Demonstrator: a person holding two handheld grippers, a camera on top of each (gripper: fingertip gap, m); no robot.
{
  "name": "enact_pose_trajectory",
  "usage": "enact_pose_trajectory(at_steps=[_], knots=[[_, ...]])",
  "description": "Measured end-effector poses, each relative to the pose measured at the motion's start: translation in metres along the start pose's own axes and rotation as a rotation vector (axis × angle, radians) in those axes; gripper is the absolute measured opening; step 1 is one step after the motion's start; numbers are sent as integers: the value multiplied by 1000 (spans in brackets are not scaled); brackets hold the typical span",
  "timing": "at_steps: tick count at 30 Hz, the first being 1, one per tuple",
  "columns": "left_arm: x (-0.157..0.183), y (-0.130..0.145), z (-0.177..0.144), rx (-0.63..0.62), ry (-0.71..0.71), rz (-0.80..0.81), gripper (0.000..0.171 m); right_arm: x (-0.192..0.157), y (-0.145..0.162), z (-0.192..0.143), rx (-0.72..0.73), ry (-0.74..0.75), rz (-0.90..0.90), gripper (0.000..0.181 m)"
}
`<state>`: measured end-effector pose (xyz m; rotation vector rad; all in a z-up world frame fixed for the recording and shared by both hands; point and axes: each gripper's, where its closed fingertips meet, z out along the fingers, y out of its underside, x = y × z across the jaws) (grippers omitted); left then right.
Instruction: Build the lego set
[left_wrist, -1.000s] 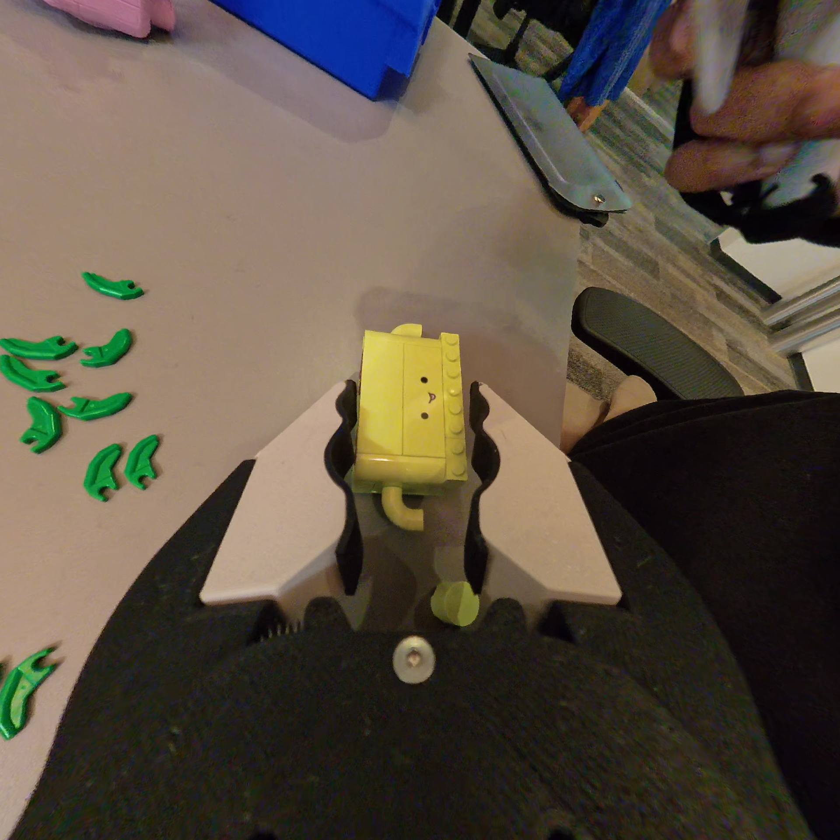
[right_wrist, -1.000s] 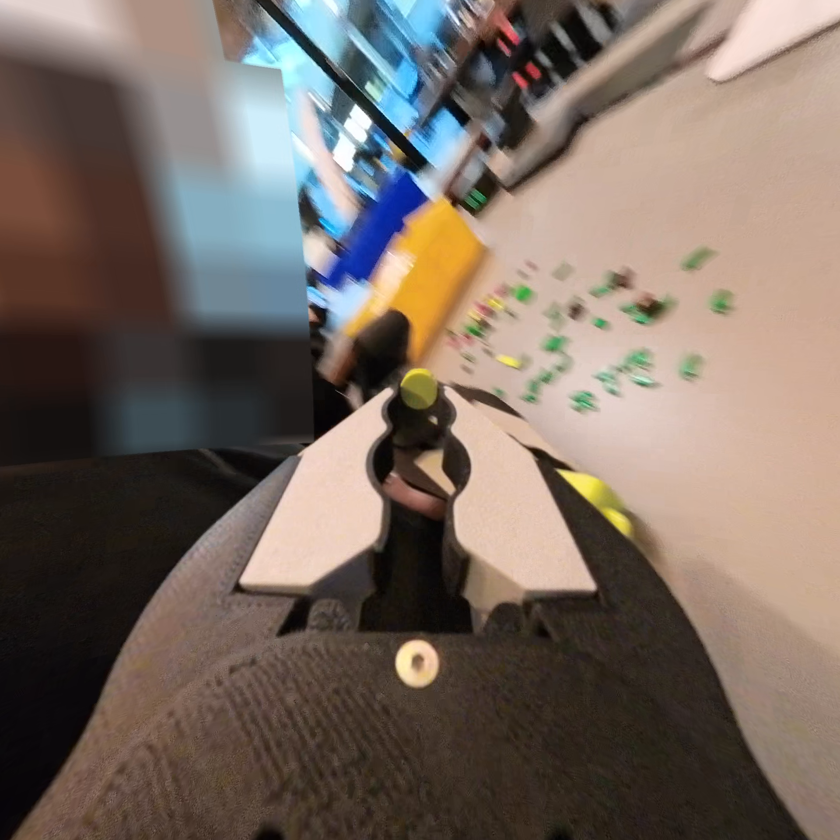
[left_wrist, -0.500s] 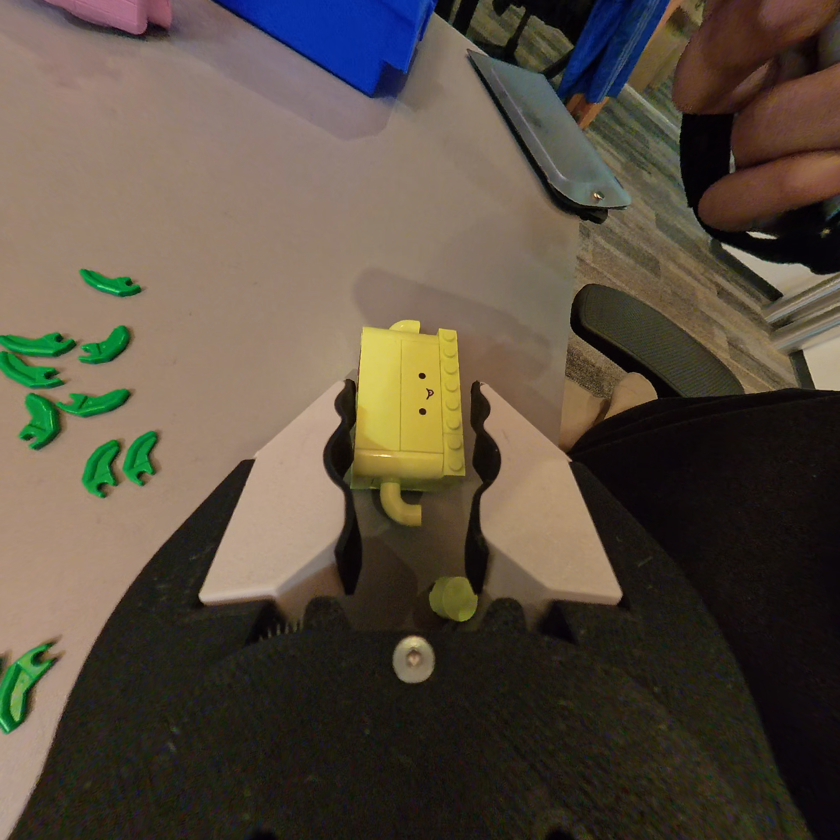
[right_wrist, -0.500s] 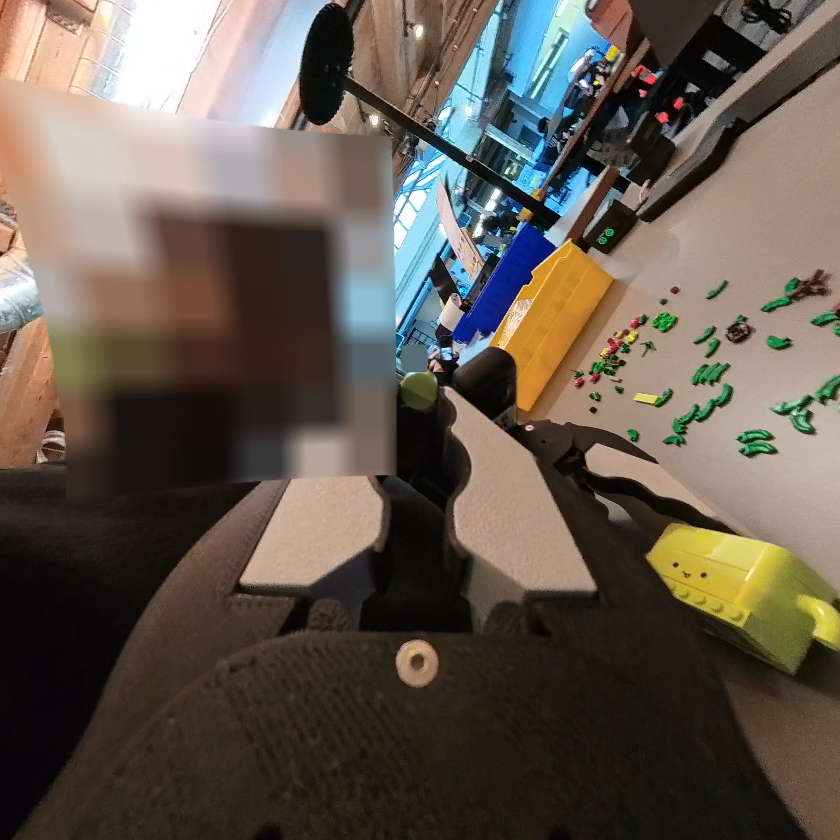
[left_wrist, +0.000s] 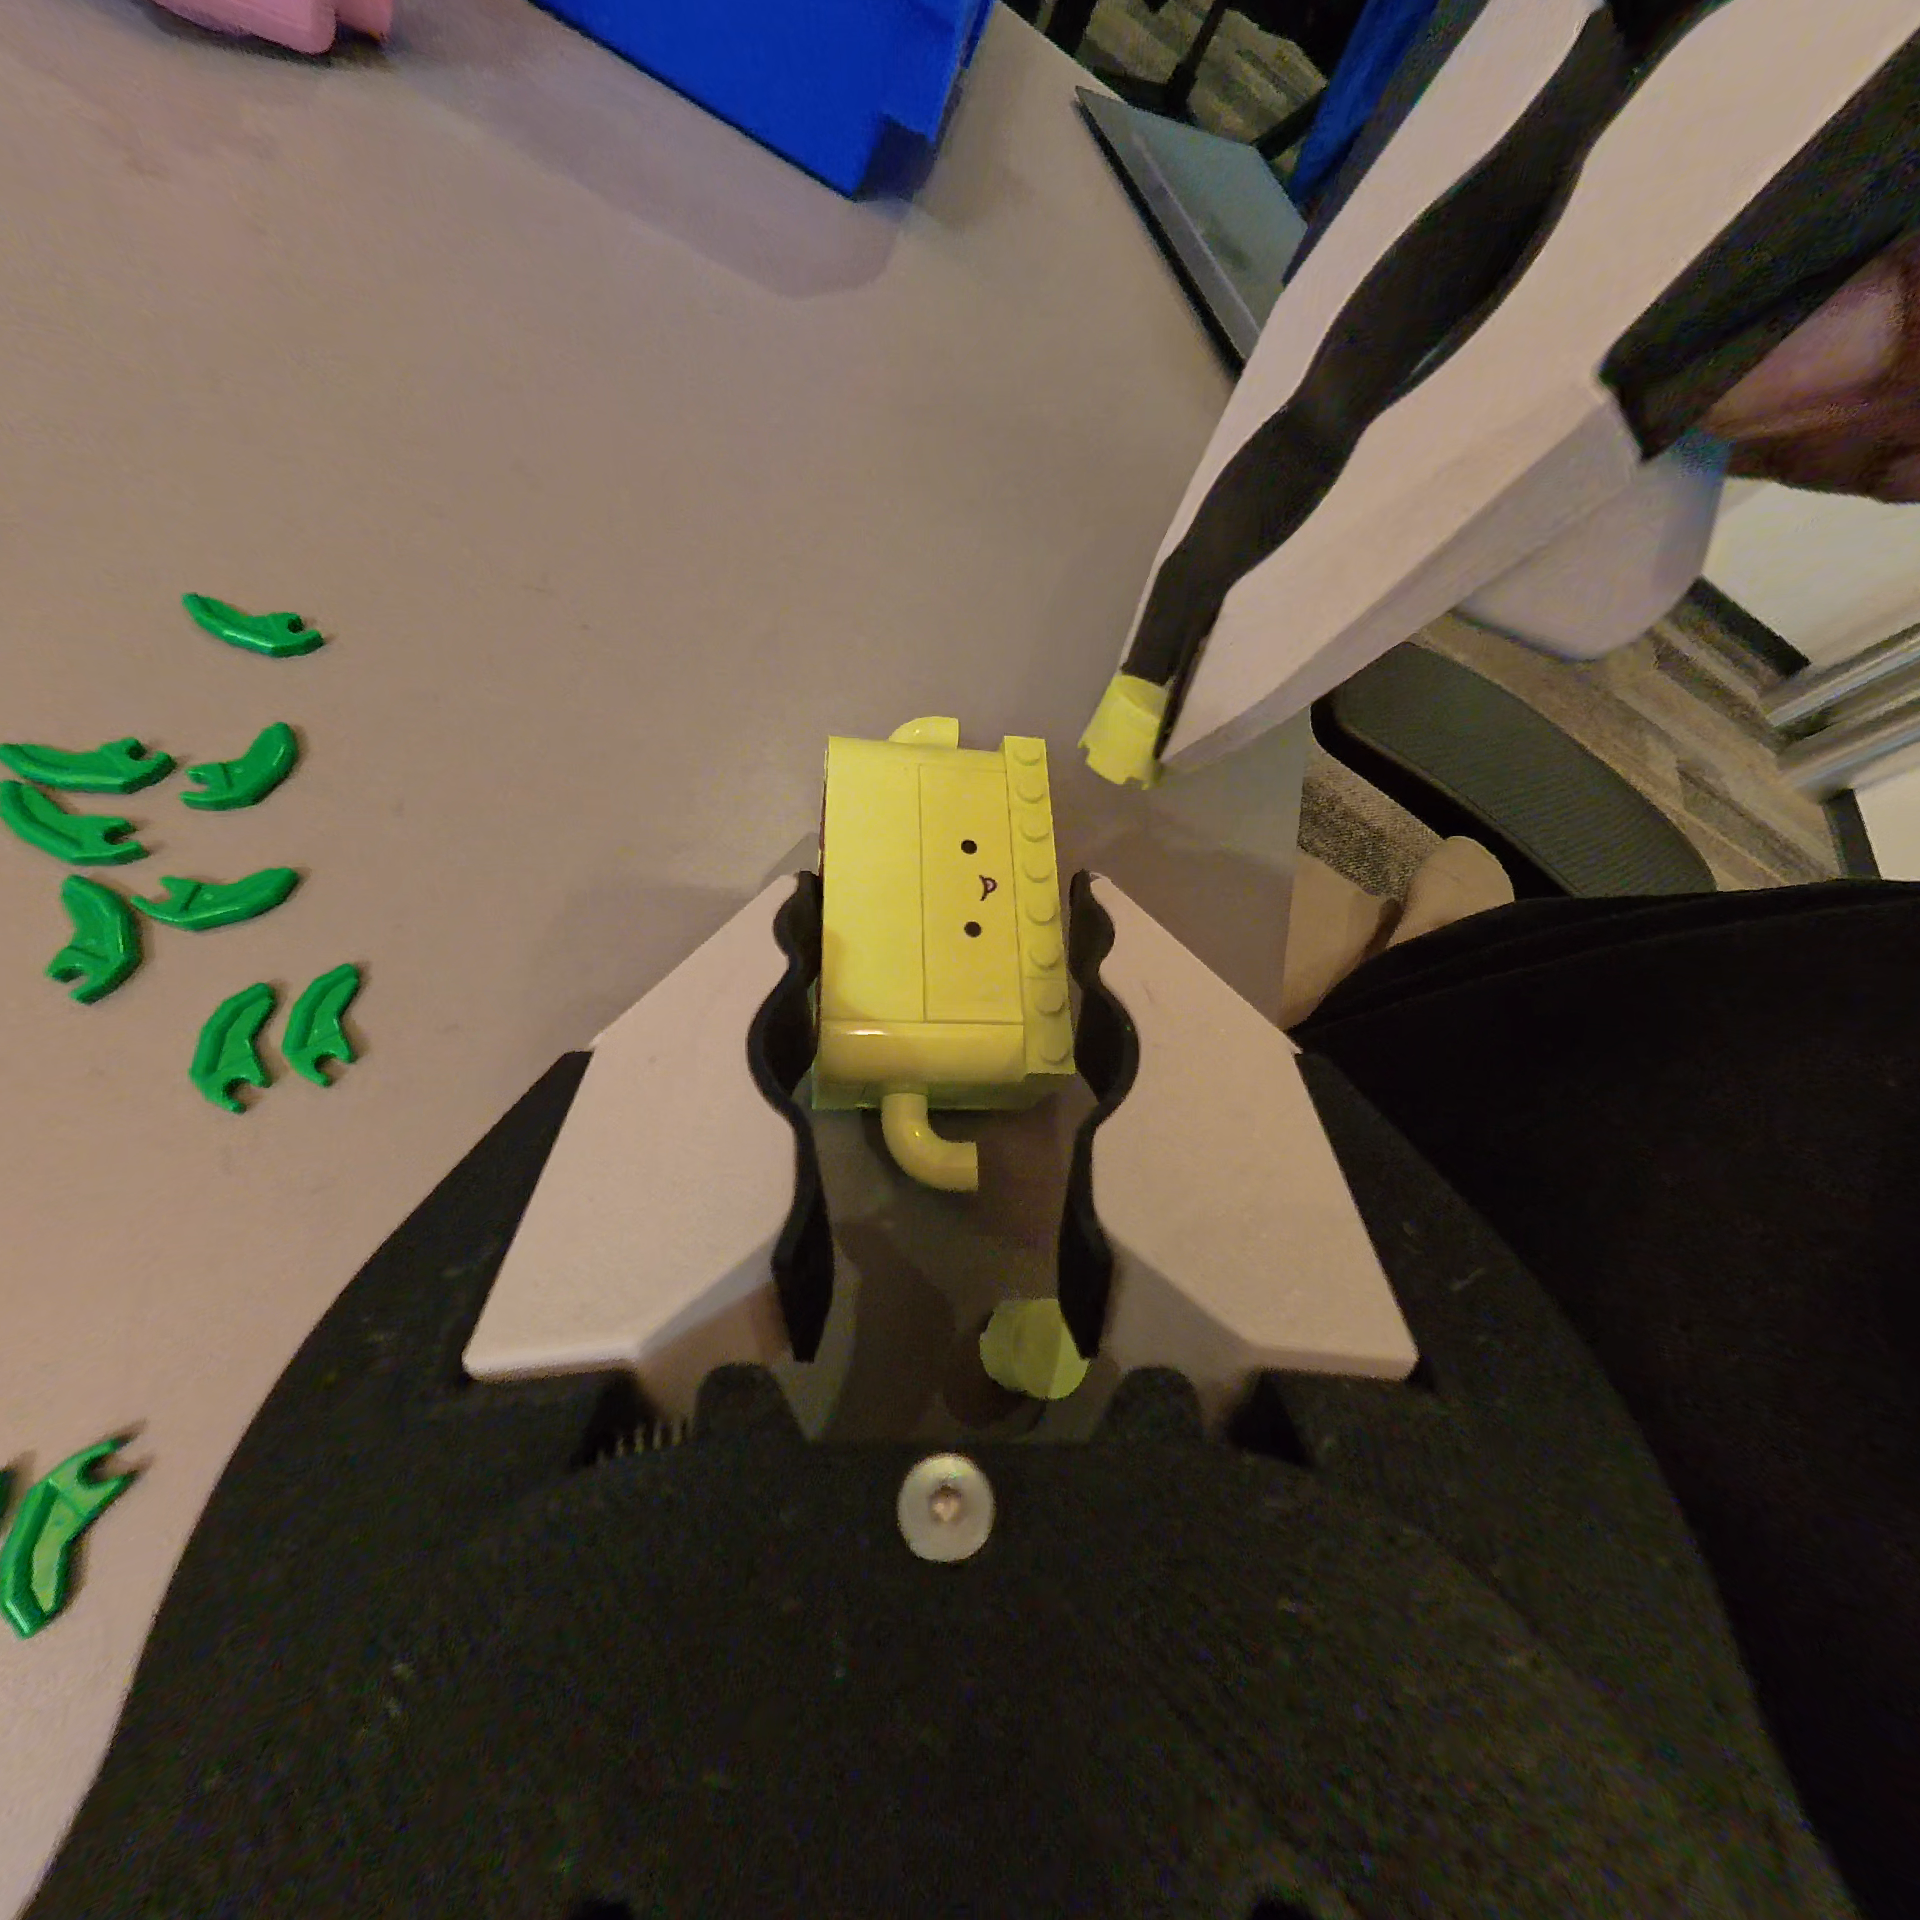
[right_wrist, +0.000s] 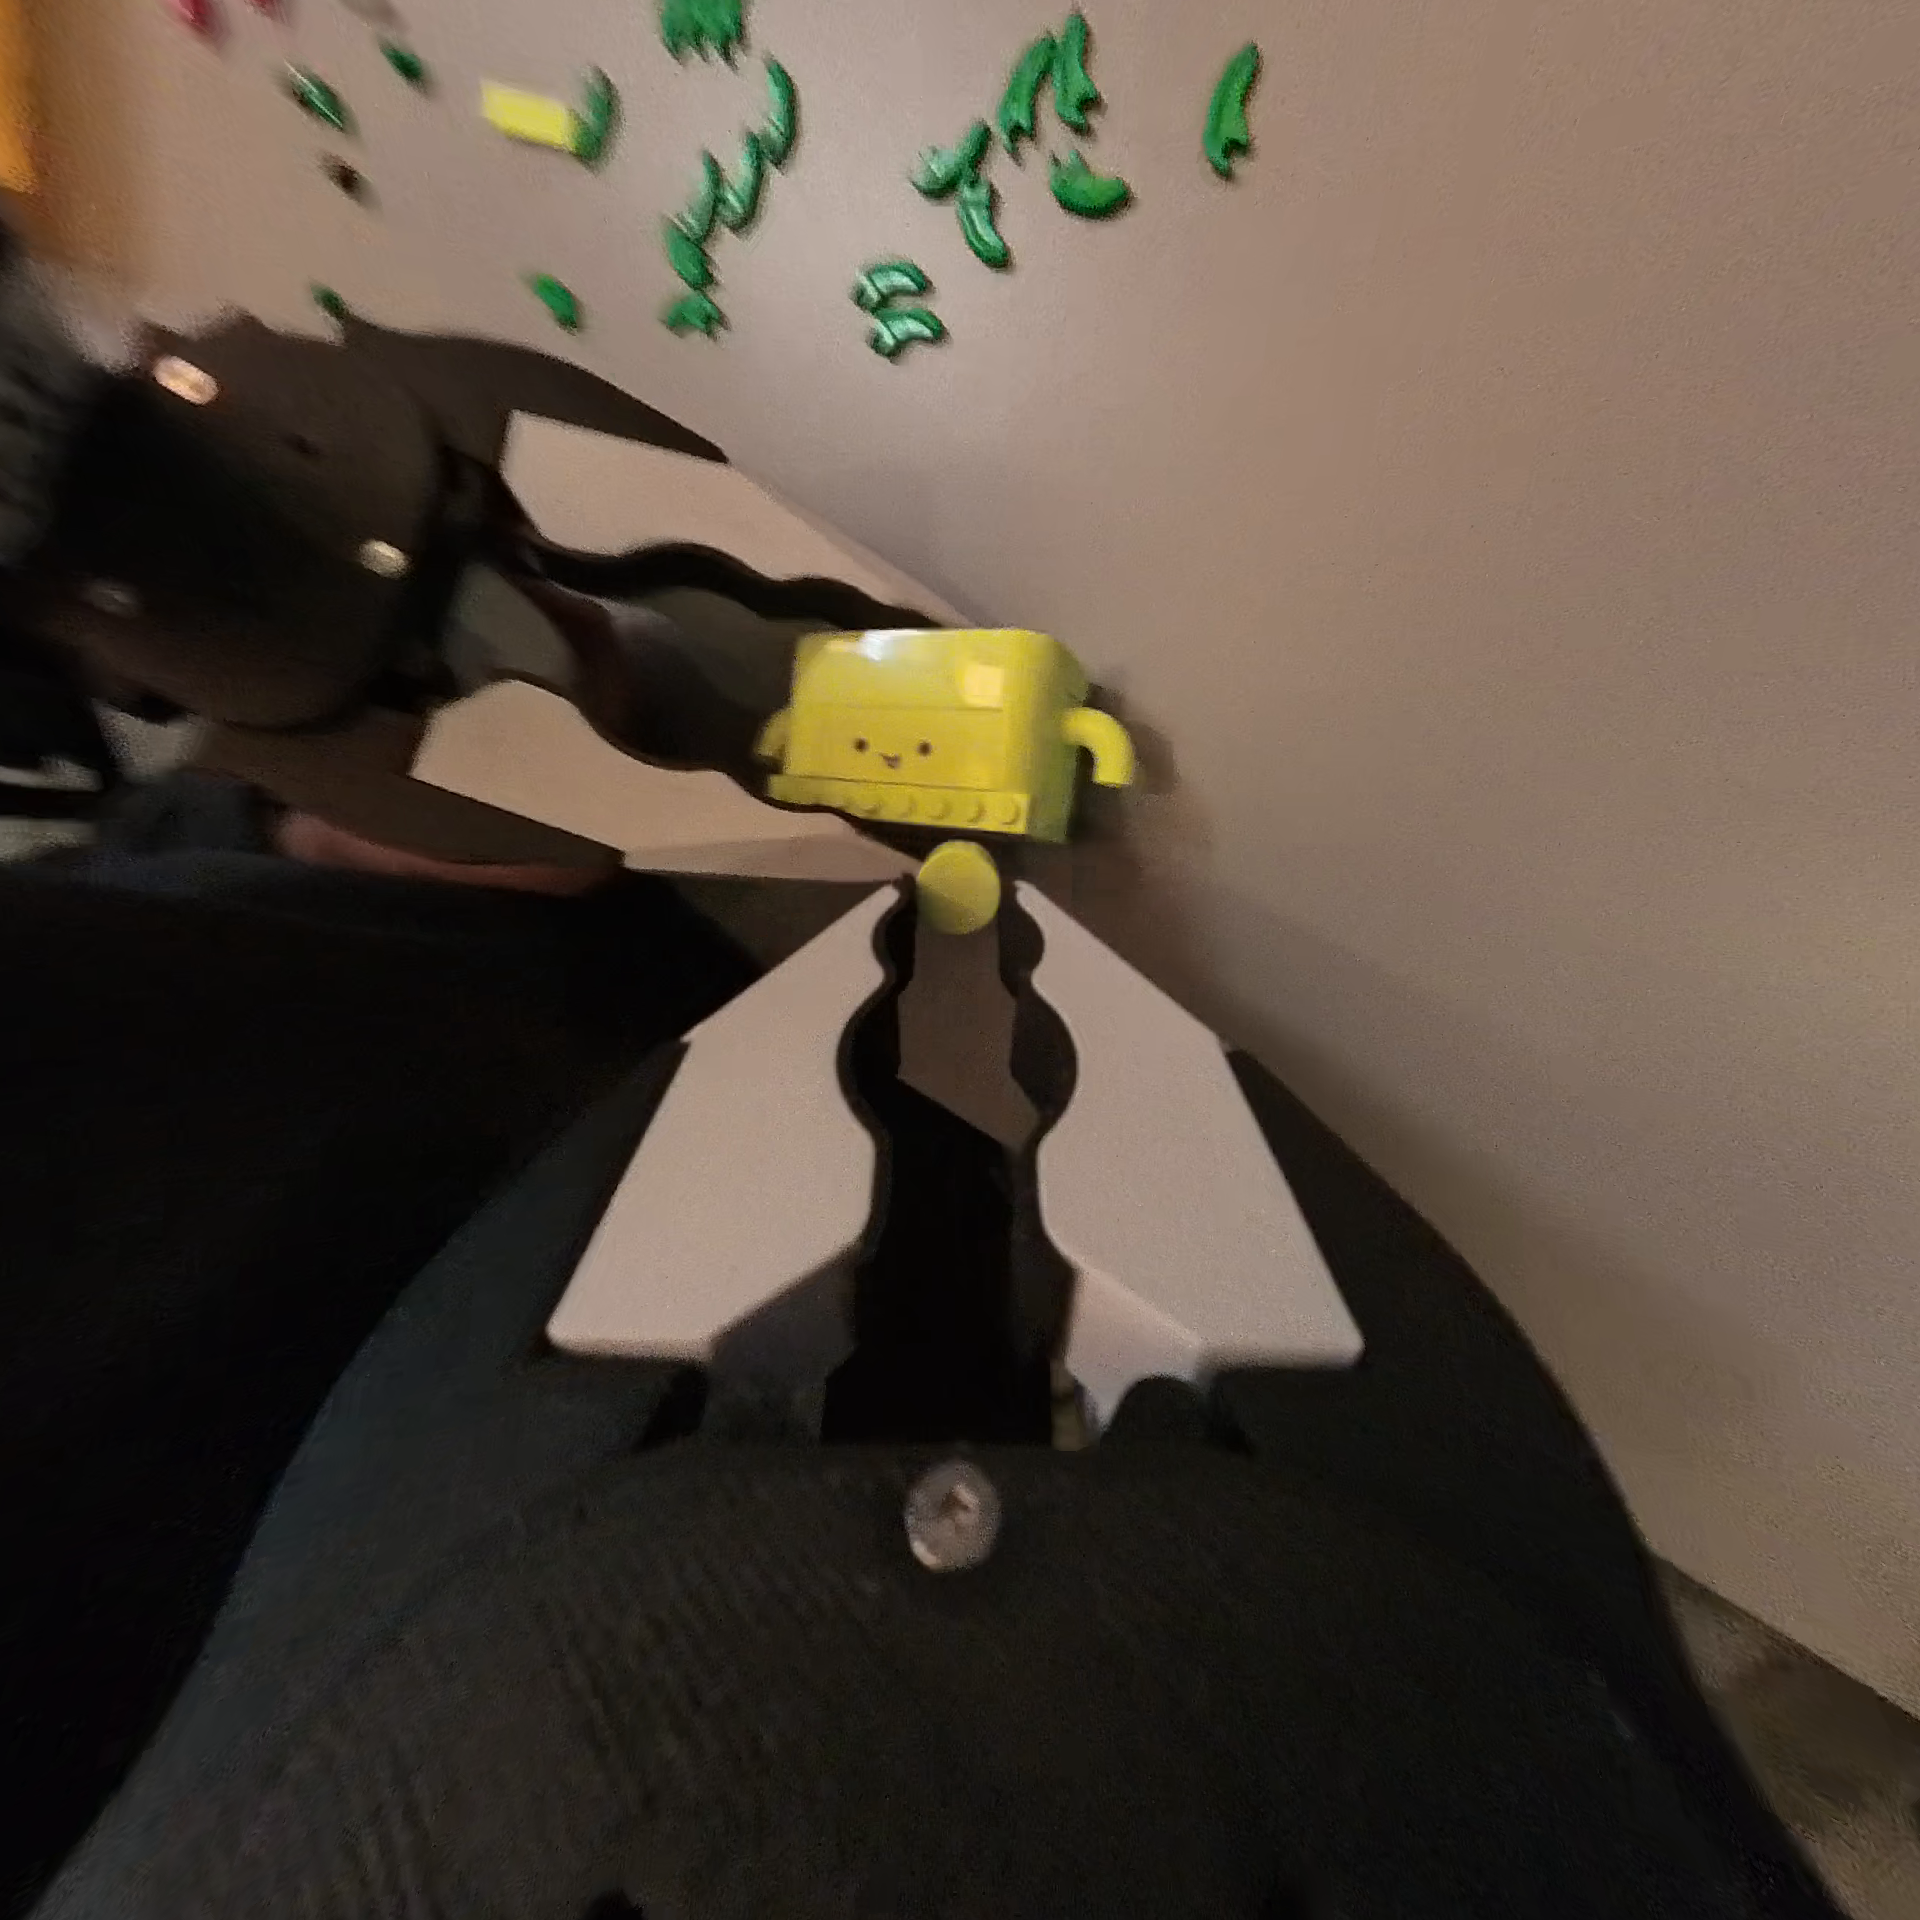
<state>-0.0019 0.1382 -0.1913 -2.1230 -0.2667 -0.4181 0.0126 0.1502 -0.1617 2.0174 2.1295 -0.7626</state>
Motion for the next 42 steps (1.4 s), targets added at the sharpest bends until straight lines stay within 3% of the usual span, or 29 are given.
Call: enact_pose_trajectory(at_steps=[4, 19, 42], knots=[[1, 1, 0, -3, 4, 3, 46, 8, -2, 2, -38, 136, -105, 14], [3, 4, 0, -21, -8, 36, 47, 6, -5, 5, -164, 259, -171, 14], [4, 4, 1, -22, -6, 35, 47, 4, -6, 8, -233, 299, -178, 14]])
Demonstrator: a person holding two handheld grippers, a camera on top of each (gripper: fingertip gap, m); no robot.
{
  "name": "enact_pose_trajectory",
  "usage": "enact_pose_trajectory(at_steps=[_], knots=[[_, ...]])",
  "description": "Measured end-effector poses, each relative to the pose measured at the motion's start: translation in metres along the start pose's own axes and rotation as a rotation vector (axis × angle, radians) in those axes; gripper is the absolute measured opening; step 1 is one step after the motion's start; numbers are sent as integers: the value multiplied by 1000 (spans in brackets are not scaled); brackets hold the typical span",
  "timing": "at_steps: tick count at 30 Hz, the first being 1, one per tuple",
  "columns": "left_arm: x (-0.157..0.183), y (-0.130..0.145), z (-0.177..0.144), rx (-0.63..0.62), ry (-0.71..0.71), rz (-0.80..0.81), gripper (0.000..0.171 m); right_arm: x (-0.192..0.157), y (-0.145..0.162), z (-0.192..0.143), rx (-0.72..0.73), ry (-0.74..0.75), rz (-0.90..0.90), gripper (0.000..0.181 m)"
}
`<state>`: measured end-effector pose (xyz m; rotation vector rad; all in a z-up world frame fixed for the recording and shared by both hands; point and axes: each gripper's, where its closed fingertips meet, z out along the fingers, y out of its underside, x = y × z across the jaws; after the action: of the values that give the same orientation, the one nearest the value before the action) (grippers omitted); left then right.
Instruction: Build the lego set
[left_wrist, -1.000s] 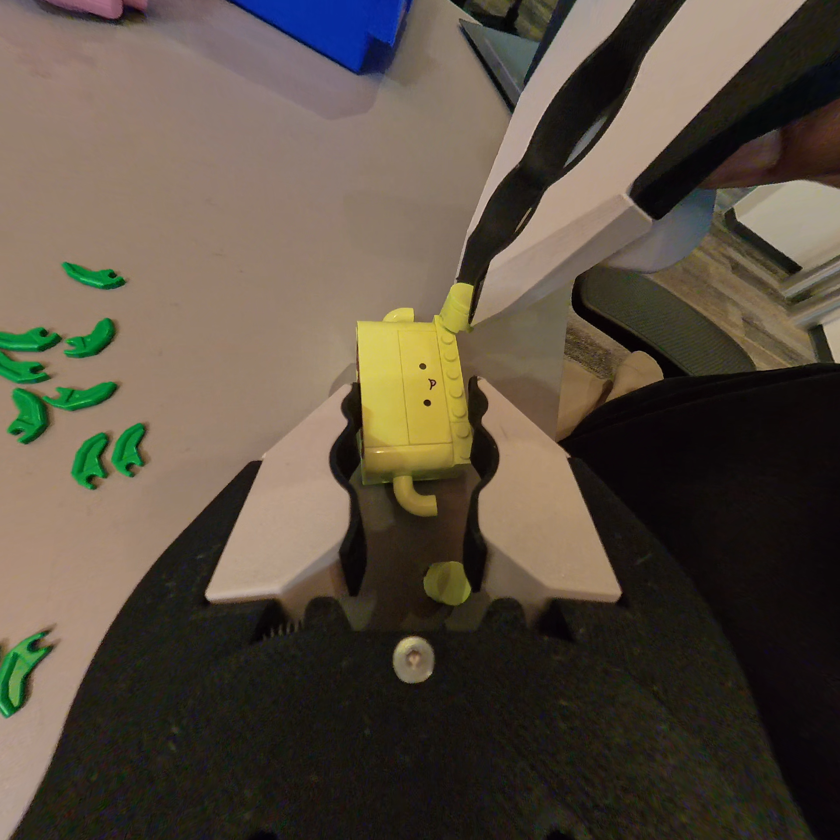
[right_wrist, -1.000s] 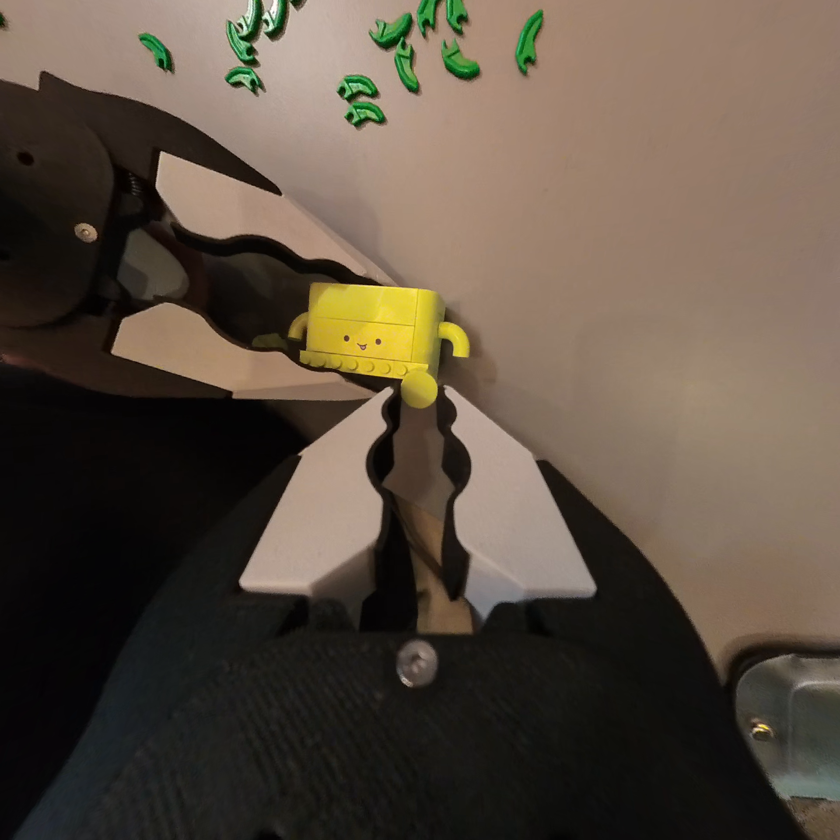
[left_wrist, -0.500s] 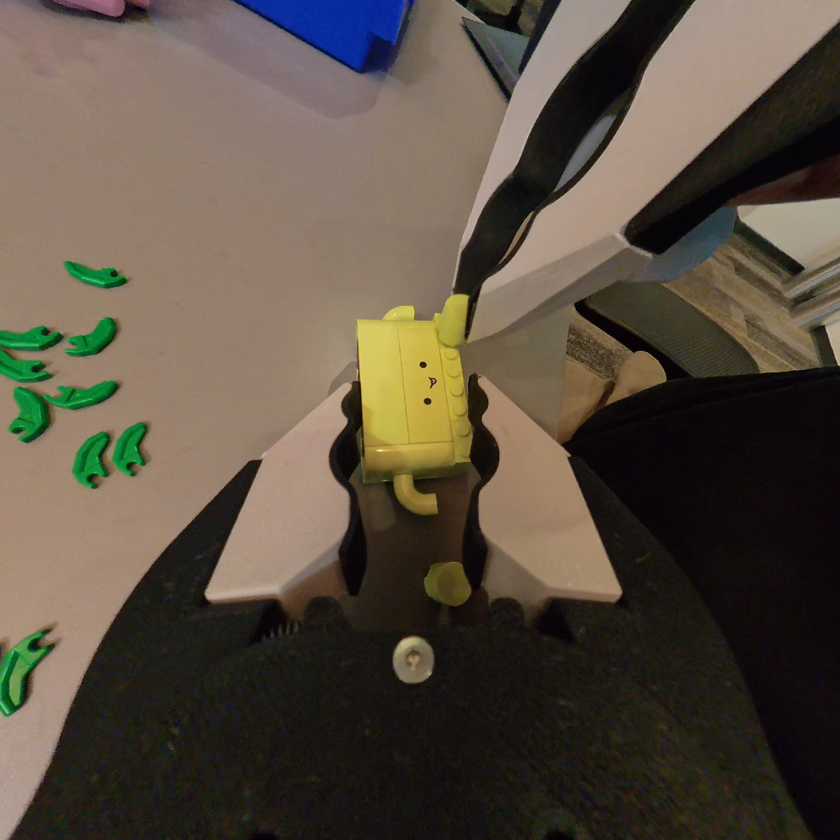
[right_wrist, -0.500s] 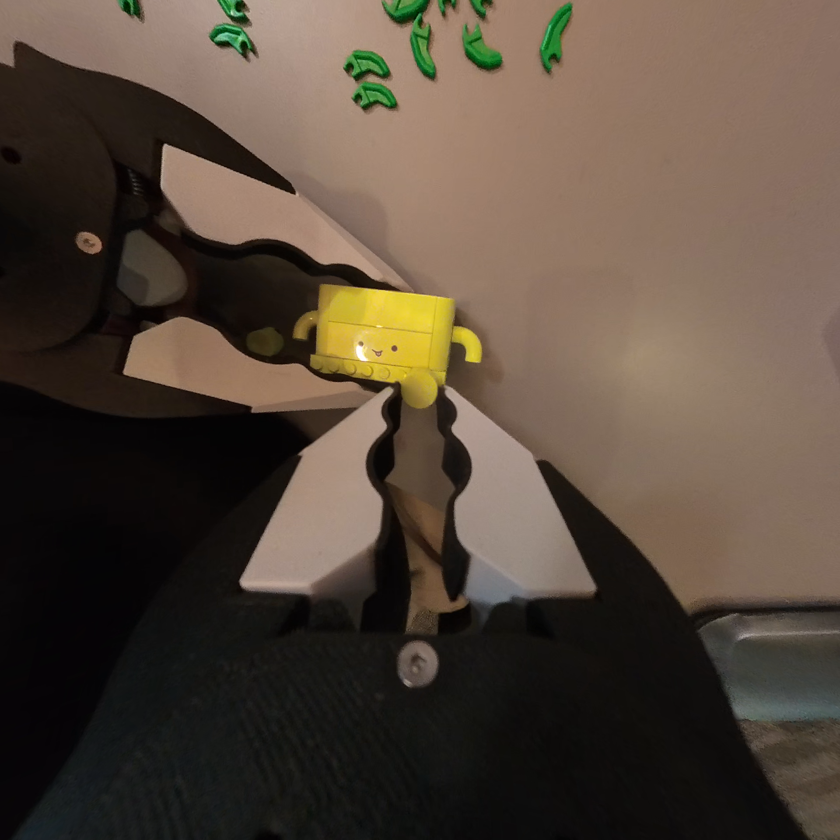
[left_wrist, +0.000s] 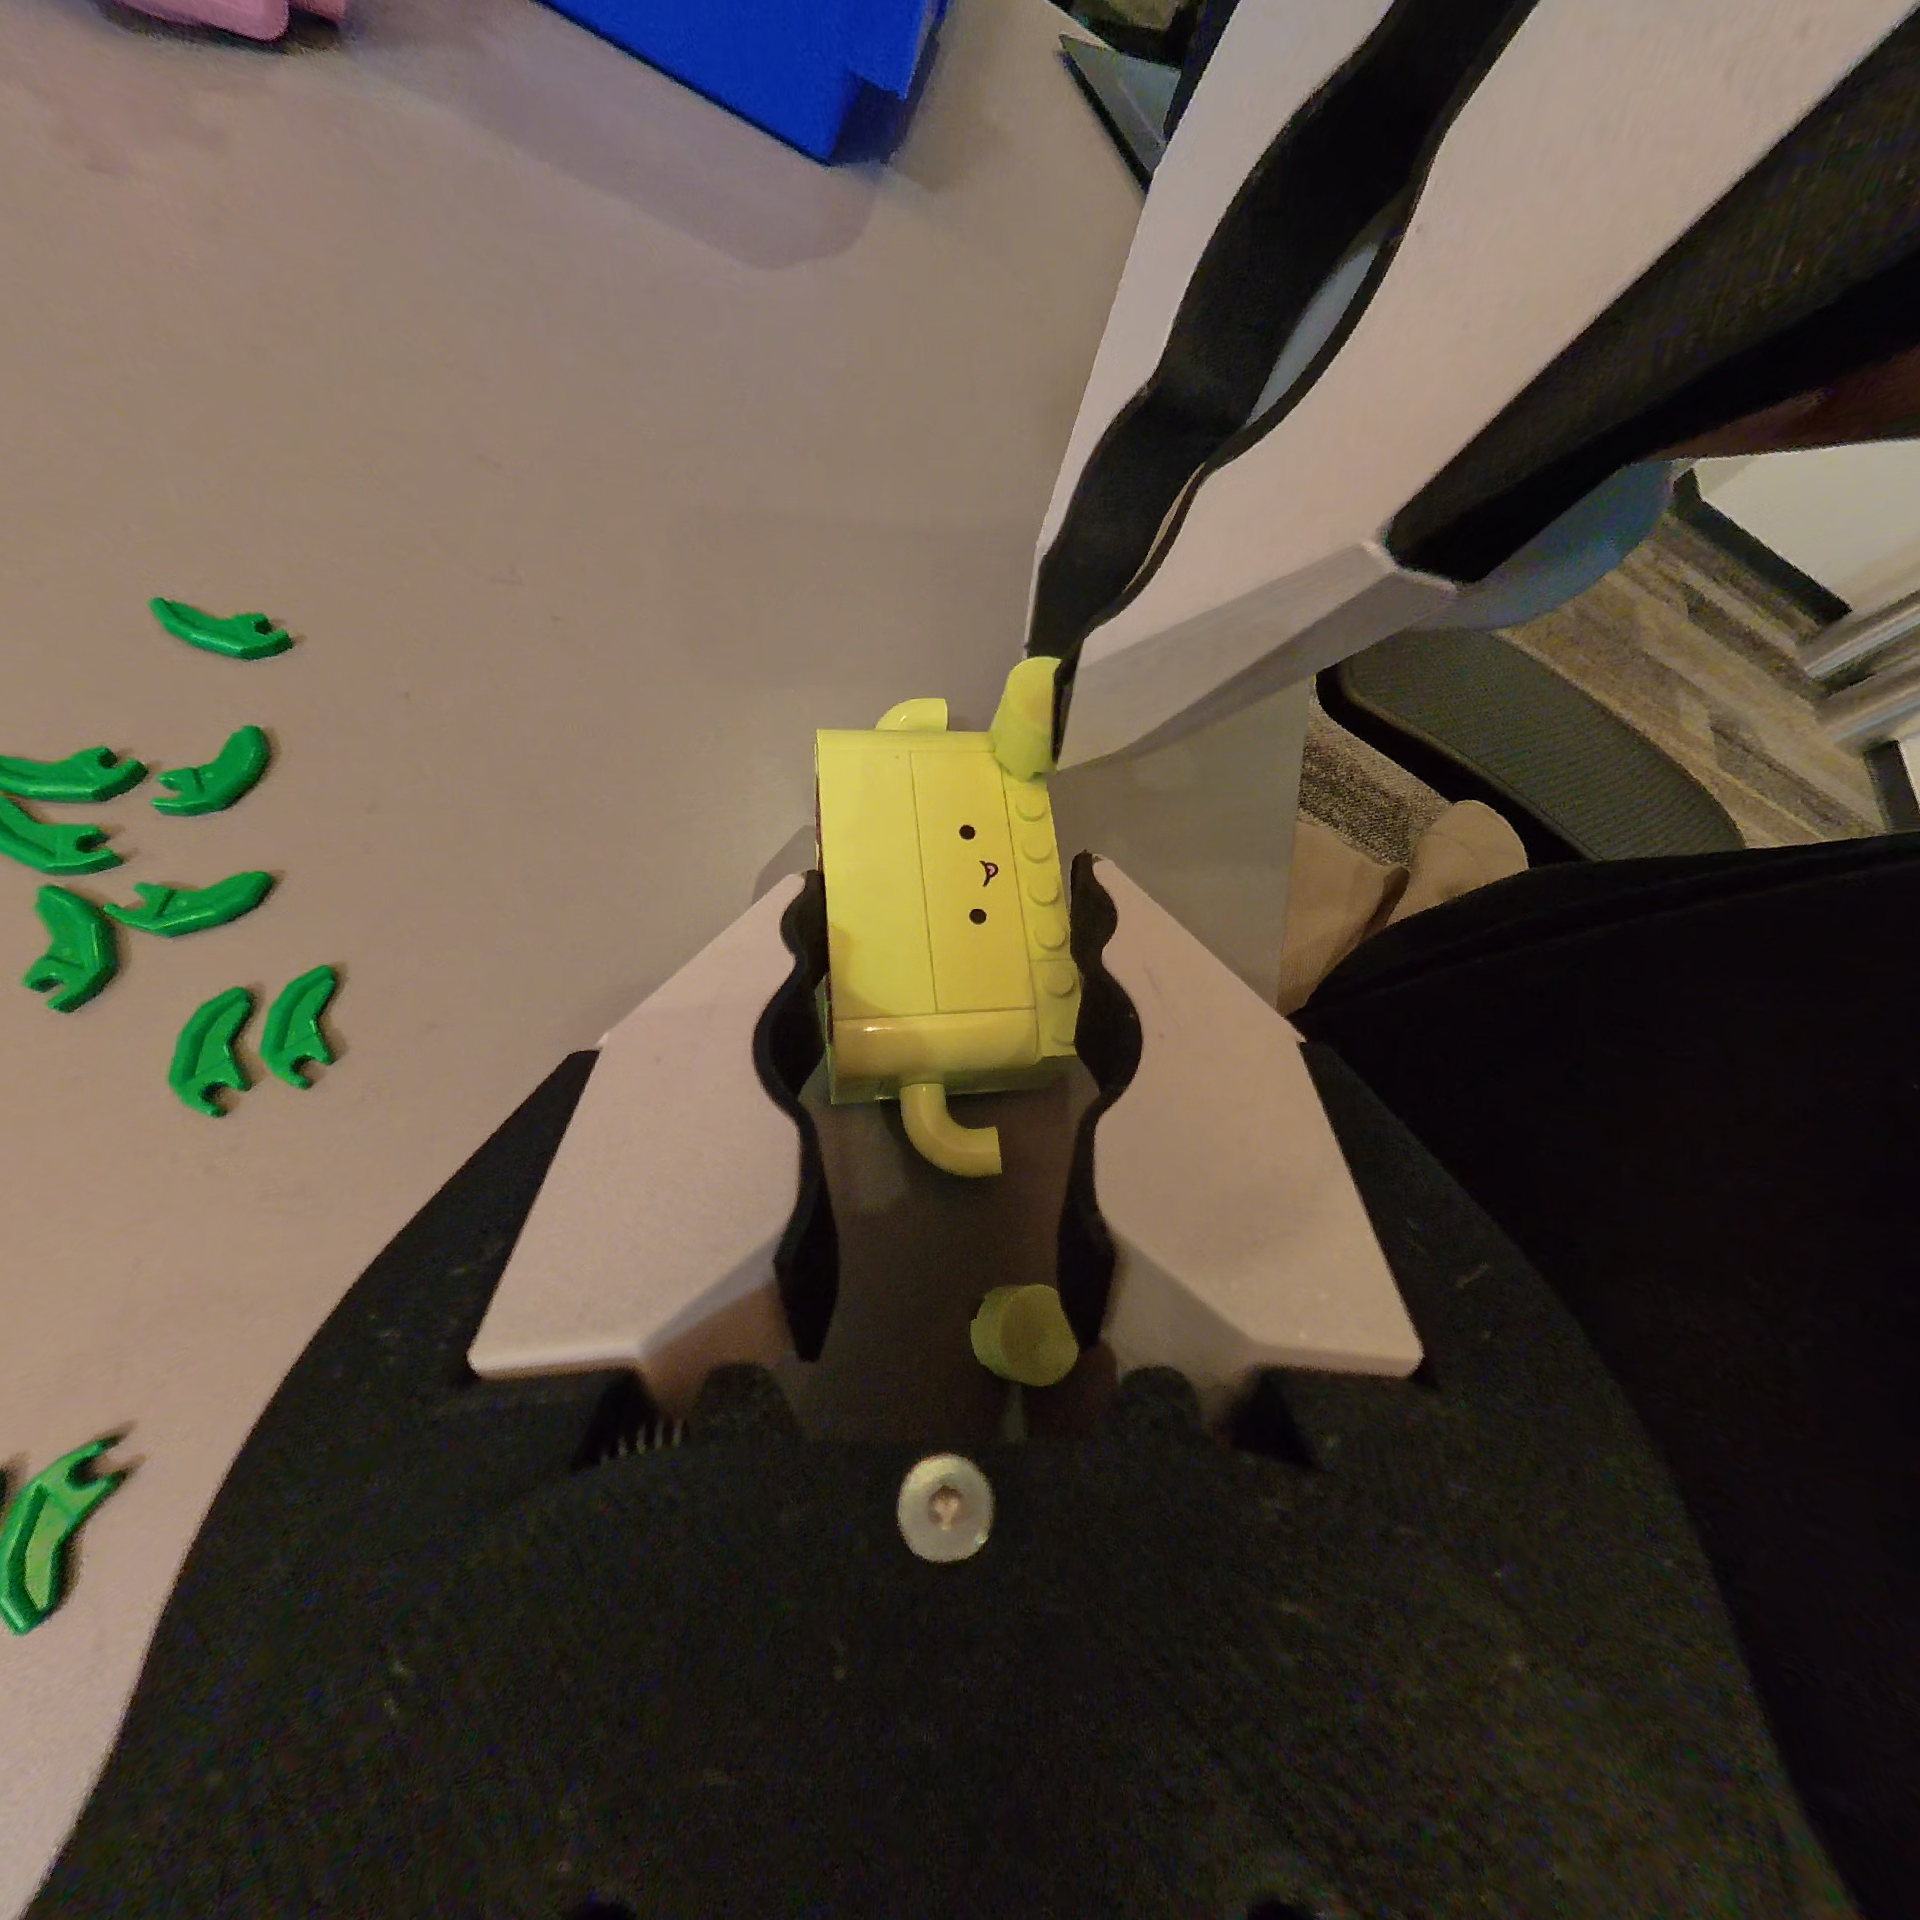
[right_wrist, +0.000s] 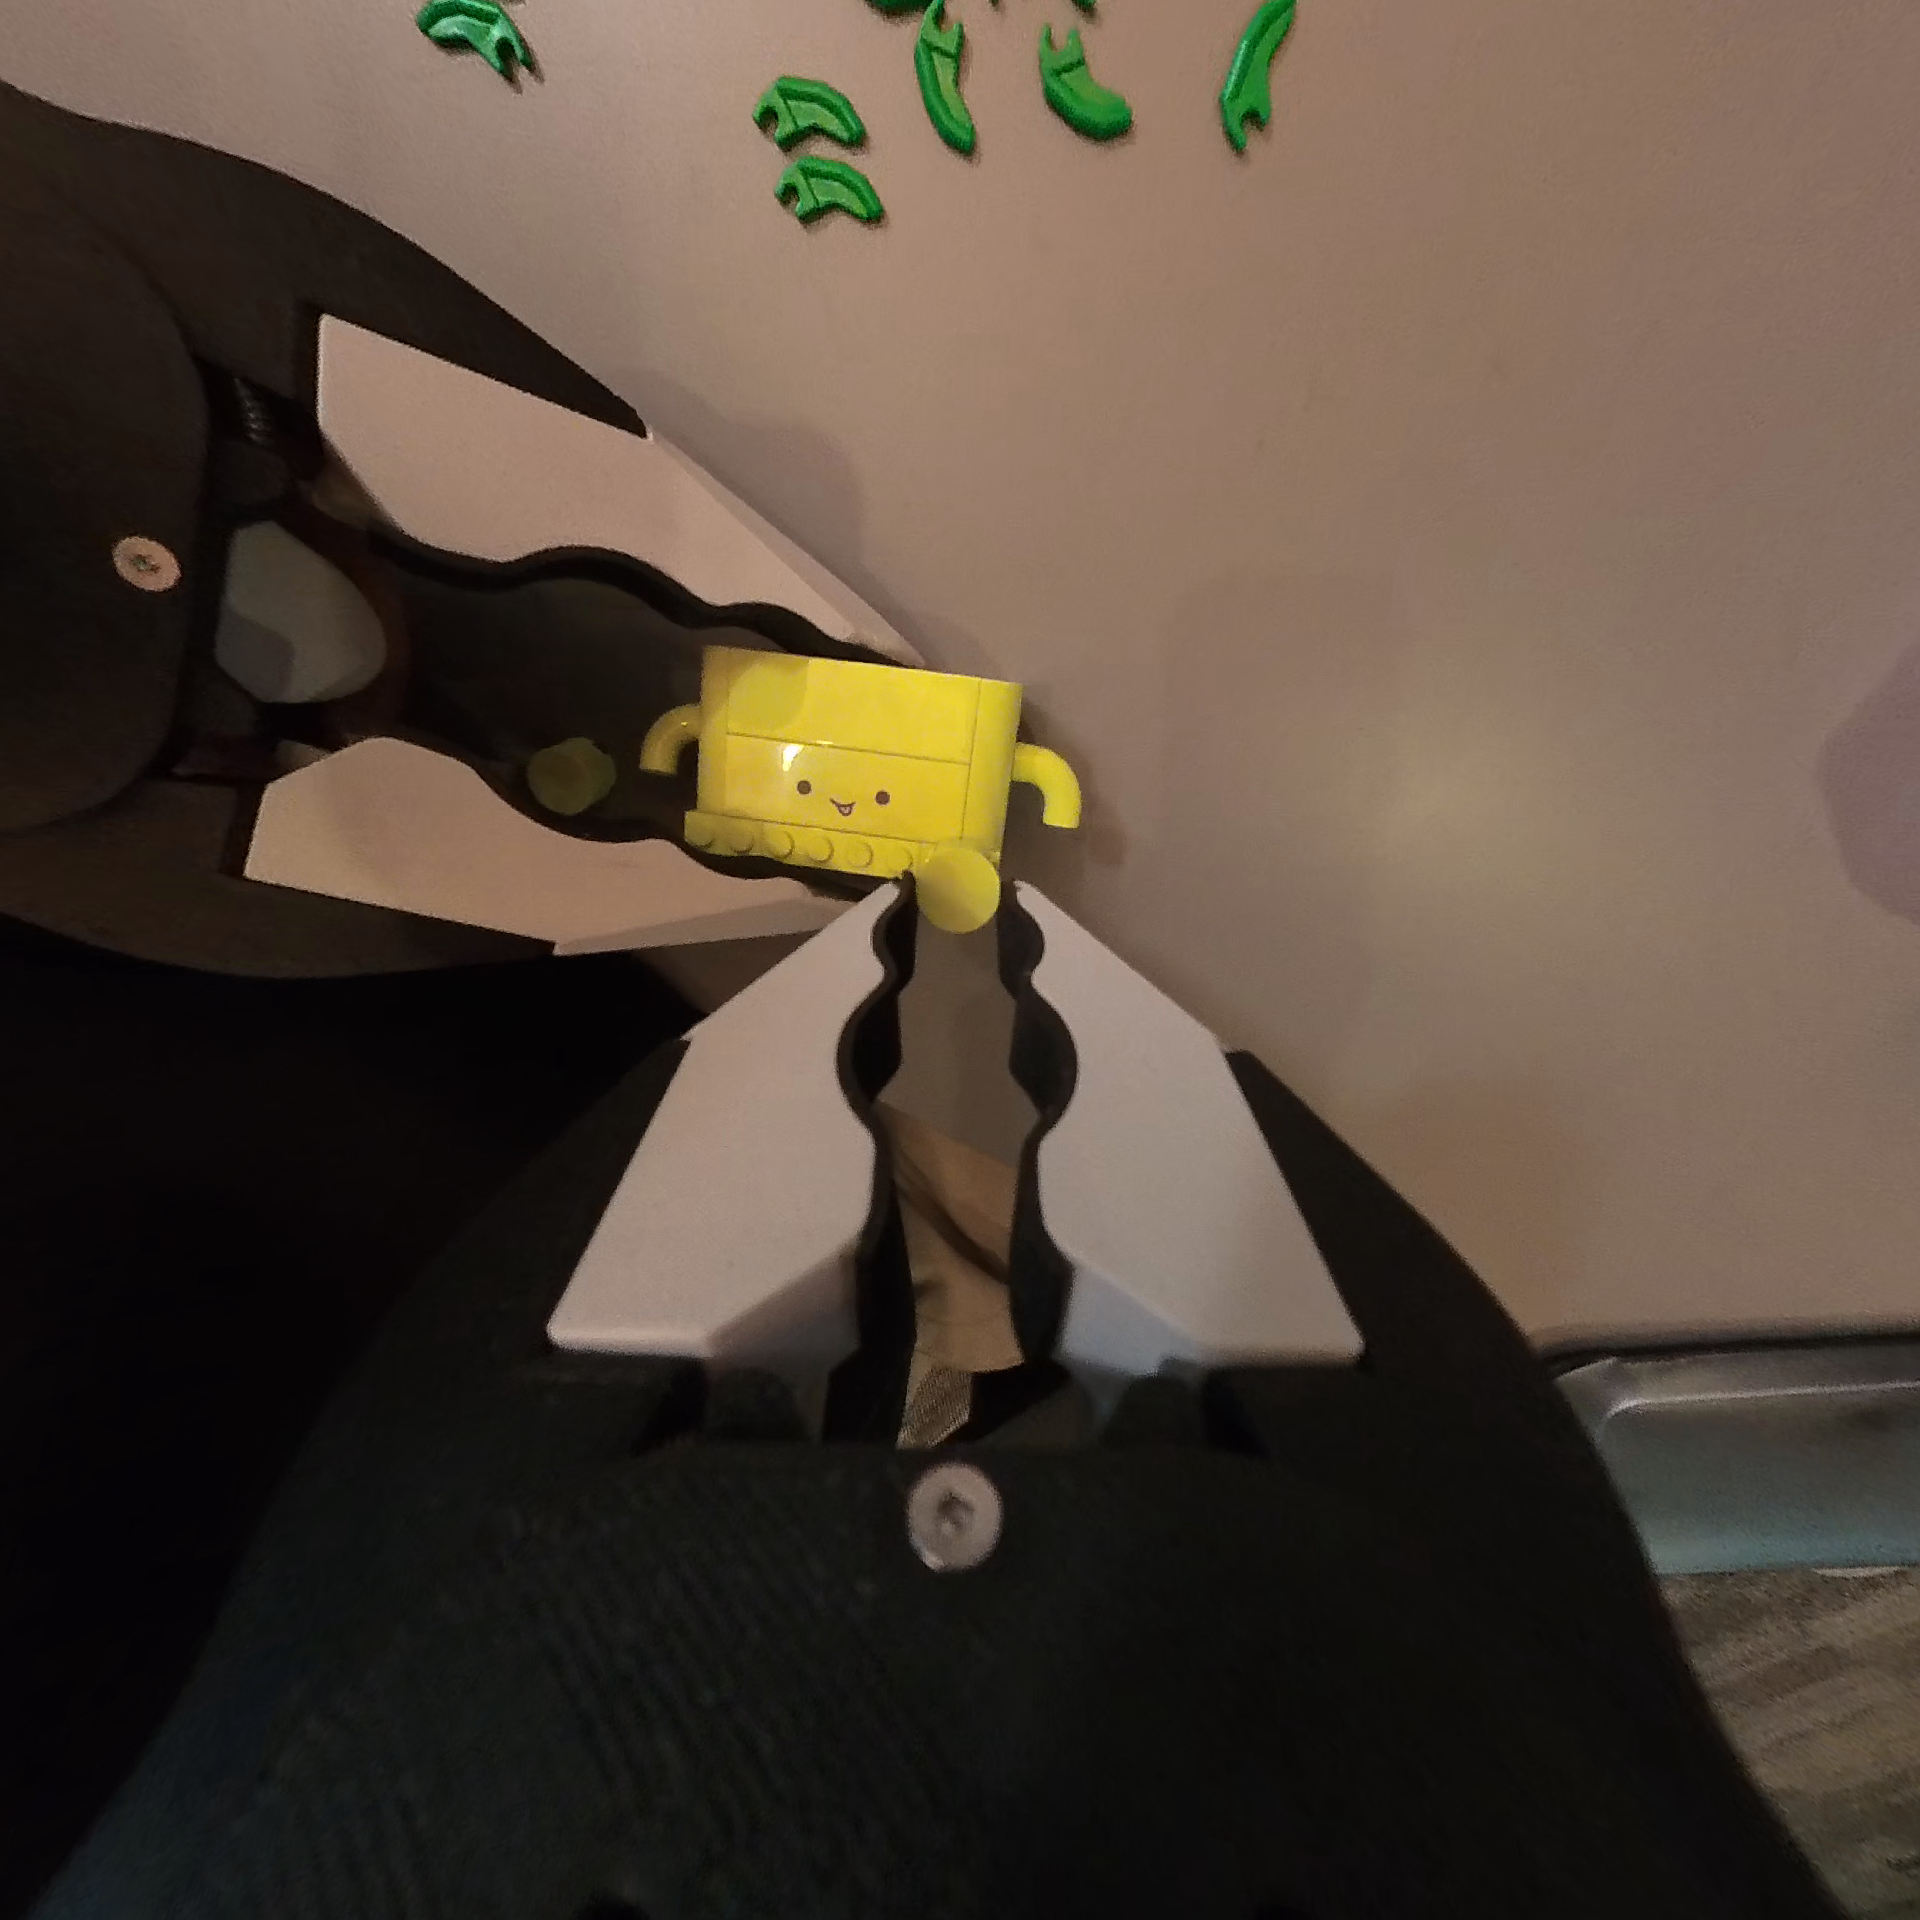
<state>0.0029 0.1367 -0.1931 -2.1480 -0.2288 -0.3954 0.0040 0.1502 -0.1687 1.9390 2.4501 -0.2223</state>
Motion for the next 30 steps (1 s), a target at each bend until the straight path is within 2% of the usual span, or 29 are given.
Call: enact_pose_trajectory(at_steps=[21, 30], knots=[[0, 0, 0, 0, -1, 0, 47, 0, -3, 2, -53, 29, -44, 14], [0, 0, 0, 0, 0, -1, 47, 1, -6, 3, -31, 31, -41, 14]])
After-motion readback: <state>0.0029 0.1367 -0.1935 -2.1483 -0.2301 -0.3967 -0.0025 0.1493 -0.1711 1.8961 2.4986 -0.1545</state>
